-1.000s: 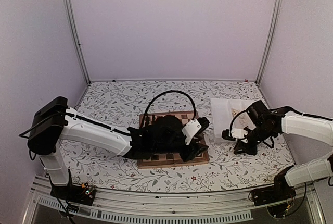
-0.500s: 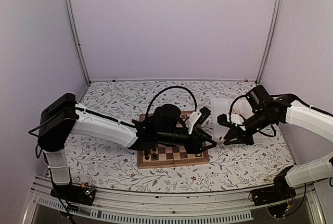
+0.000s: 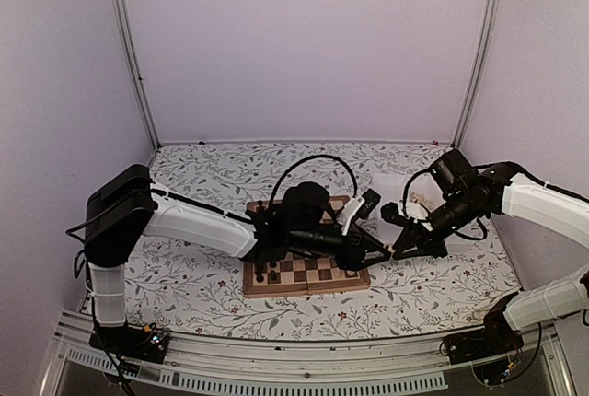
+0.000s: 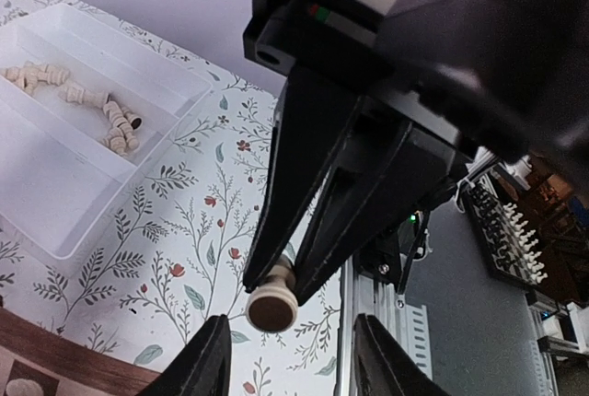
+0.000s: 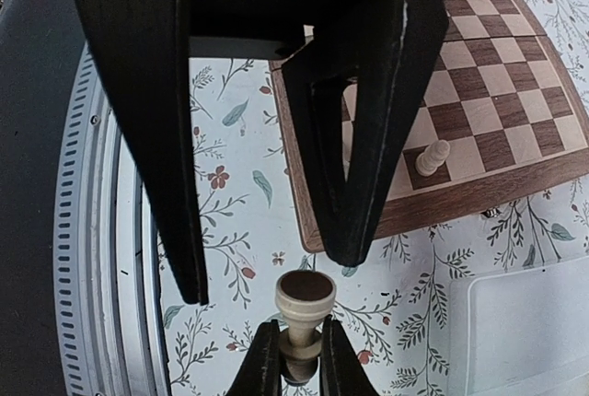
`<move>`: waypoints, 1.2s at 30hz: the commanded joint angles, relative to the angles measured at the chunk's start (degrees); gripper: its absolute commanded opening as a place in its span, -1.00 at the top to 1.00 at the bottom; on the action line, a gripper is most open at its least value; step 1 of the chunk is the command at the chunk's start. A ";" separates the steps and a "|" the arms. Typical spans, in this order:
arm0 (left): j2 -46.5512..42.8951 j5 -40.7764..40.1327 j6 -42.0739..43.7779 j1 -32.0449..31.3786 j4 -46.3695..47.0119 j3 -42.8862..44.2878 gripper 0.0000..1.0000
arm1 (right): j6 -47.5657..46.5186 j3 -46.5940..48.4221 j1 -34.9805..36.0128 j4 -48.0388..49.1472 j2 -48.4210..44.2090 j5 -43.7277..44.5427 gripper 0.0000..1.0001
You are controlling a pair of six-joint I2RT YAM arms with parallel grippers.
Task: Set up the chess pieces on the board
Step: Place the chess piece on the chessboard.
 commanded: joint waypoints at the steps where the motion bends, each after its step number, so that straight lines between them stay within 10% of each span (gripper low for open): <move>1: 1.78 1.62 -1.13 1.30 0.86 2.00 0.07 | -0.06 1.85 0.59 -1.51 0.51 -1.91 0.85; 36: 4.67 4.87 -2.68 2.14 2.21 4.39 0.65 | -0.16 3.16 1.40 -1.55 1.62 -2.82 0.80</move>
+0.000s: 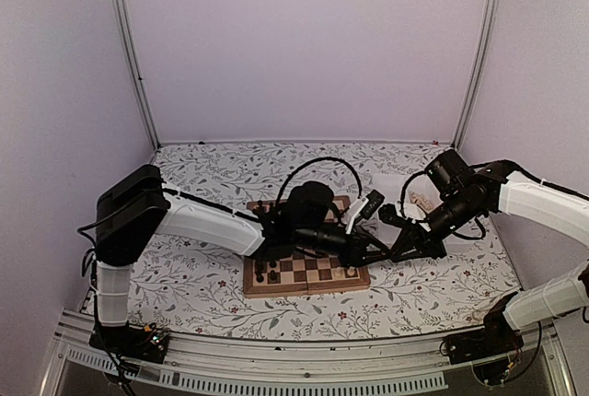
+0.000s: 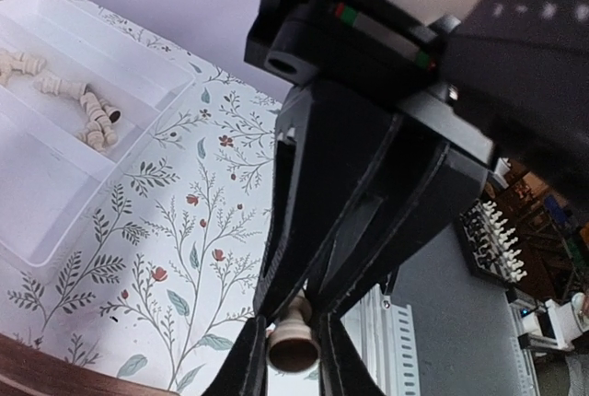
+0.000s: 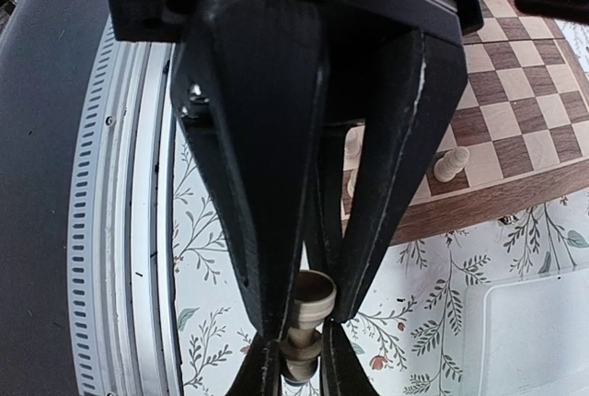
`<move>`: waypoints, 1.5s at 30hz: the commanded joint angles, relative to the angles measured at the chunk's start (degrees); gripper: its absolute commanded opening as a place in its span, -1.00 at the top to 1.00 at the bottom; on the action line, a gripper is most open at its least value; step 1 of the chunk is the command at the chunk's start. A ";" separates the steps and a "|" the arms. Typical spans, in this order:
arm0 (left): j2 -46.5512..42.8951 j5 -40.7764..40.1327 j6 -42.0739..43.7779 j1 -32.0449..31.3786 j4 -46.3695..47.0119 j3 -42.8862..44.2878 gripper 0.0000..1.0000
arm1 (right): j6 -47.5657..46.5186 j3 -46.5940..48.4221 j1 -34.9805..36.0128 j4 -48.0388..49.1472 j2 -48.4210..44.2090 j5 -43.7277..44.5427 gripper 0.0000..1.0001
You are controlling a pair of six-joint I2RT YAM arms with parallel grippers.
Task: Set up the chess pieces on the board
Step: Place the chess piece on the chessboard.
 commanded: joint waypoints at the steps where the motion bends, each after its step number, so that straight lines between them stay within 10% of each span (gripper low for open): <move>1: 0.54 0.10 -0.28 1.21 1.62 0.90 0.68 | 0.21 2.46 0.64 0.15 -0.13 -1.24 0.73; 9: -10.37 -9.64 3.01 1.58 12.51 -7.96 0.82 | 5.97 9.78 -13.69 8.69 -4.59 -10.99 0.08; 14: -16.14 -21.79 7.22 1.08 26.11 -15.78 0.82 | 24.91 10.85 -22.71 23.46 -2.34 -24.41 0.05; 29: -9.59 -27.44 12.53 -0.35 37.10 -9.10 0.83 | 69.30 5.88 -17.57 54.48 6.70 -44.35 -0.14; 45: -2.90 -25.58 10.70 -0.53 35.25 -0.72 0.83 | 73.07 4.35 -16.67 58.00 5.18 -44.92 0.55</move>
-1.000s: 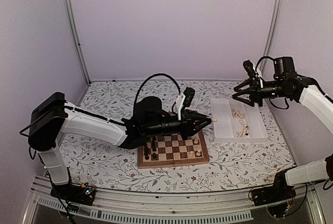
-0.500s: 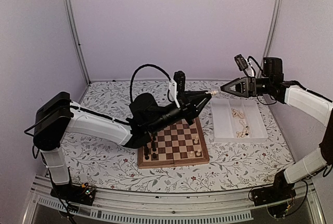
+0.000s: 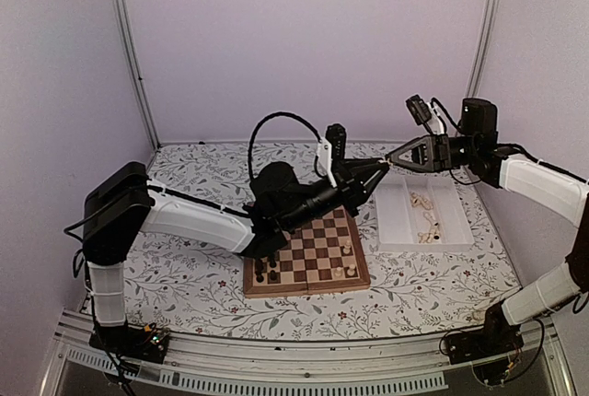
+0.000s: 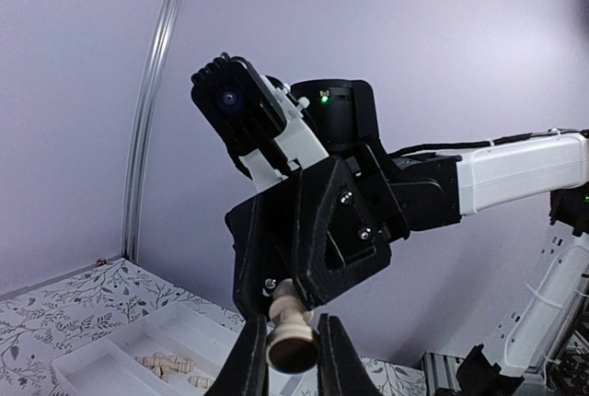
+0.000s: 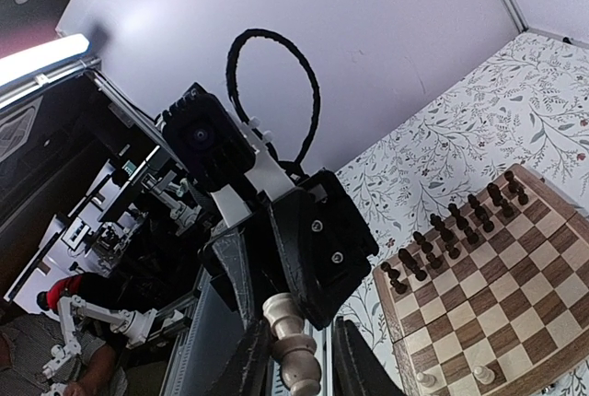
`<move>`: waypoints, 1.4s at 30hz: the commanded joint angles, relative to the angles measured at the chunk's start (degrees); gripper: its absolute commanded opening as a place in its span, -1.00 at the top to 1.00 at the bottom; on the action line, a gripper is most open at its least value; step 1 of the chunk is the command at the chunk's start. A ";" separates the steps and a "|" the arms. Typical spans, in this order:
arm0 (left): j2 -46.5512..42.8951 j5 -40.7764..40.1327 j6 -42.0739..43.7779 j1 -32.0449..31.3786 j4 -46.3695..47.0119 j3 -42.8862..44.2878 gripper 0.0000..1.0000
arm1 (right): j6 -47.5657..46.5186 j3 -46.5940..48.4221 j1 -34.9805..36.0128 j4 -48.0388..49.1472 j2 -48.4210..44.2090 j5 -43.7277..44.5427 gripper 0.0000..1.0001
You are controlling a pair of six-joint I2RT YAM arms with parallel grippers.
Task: Set up the chess pieces on the board
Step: Place the chess piece on the chessboard.
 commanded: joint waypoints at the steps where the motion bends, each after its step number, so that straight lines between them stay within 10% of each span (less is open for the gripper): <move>1: 1.51 0.31 -0.24 -0.53 1.07 2.04 0.84 | 1.57 -1.31 0.04 2.47 -2.06 -0.75 0.57; 11: 2.88 -3.85 1.95 -1.34 3.17 2.39 0.83 | 2.99 -1.96 0.05 3.65 -3.50 -0.86 0.48; 19: 4.01 -9.02 3.56 -1.77 2.96 3.47 0.80 | 3.81 -2.25 0.03 4.72 -4.01 -0.52 0.89; 26: -0.35 -11.93 10.05 -2.80 -2.43 -0.71 0.14 | -11.11 6.34 -0.52 -14.50 -3.03 9.23 1.00; 32: -15.78 -15.00 13.67 -2.66 -18.74 -8.60 0.03 | -30.15 15.52 1.21 -27.56 1.36 28.47 1.00; 42: -28.84 -12.63 9.94 7.05 -51.83 -8.11 -0.13 | -45.71 12.86 11.30 -23.38 9.97 51.00 1.00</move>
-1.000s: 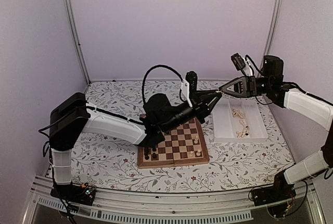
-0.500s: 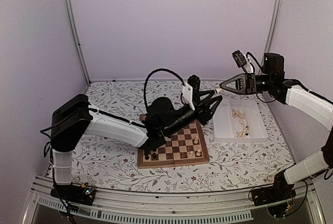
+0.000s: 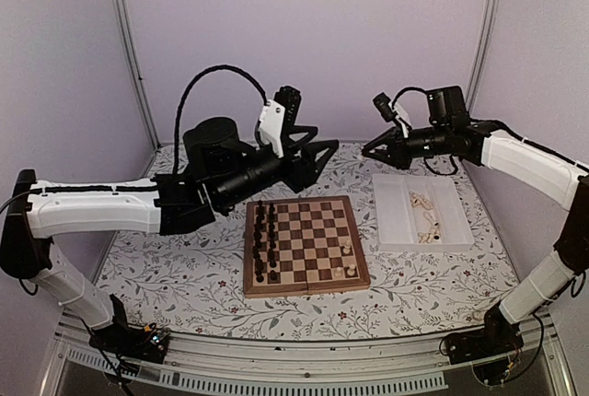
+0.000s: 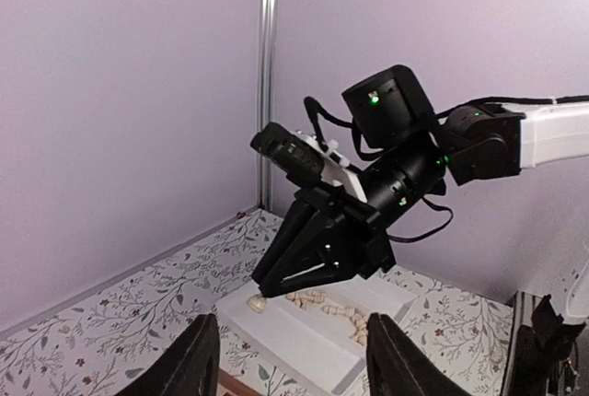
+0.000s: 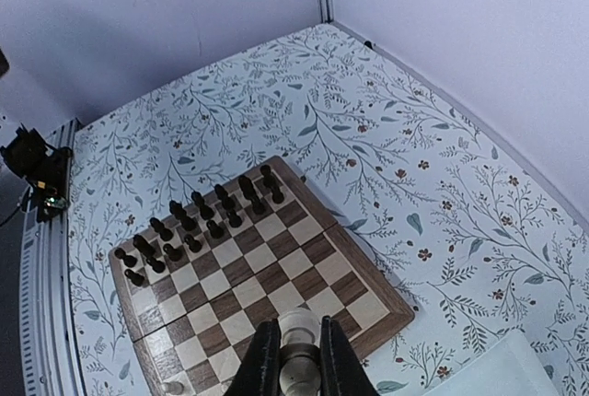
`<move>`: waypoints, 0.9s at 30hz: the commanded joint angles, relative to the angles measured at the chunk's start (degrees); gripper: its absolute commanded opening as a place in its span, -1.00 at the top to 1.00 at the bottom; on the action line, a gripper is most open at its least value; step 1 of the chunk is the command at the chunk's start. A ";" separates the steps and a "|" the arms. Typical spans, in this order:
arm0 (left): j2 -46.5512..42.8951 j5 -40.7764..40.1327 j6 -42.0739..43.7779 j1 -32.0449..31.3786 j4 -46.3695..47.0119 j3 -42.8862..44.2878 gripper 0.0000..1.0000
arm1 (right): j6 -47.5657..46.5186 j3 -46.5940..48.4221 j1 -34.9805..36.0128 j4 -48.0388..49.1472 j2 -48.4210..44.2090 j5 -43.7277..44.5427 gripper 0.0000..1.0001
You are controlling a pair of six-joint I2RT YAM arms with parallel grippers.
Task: Set up the chess pieces on the board
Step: Place the chess piece on the chessboard.
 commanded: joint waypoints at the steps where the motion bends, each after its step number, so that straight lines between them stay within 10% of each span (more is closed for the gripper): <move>1: -0.94 2.41 -2.72 8.08 -16.80 -1.79 -0.13 | -8.89 -2.62 4.02 0.71 4.76 11.23 1.00; 11: -4.09 16.71 -13.30 21.78 -13.92 -6.79 -0.13 | -14.88 -3.09 10.21 2.28 15.02 20.09 1.00; 27: -7.78 14.52 -12.94 23.06 -12.38 -9.18 -0.12 | -15.46 -1.66 10.99 2.05 22.02 21.41 1.00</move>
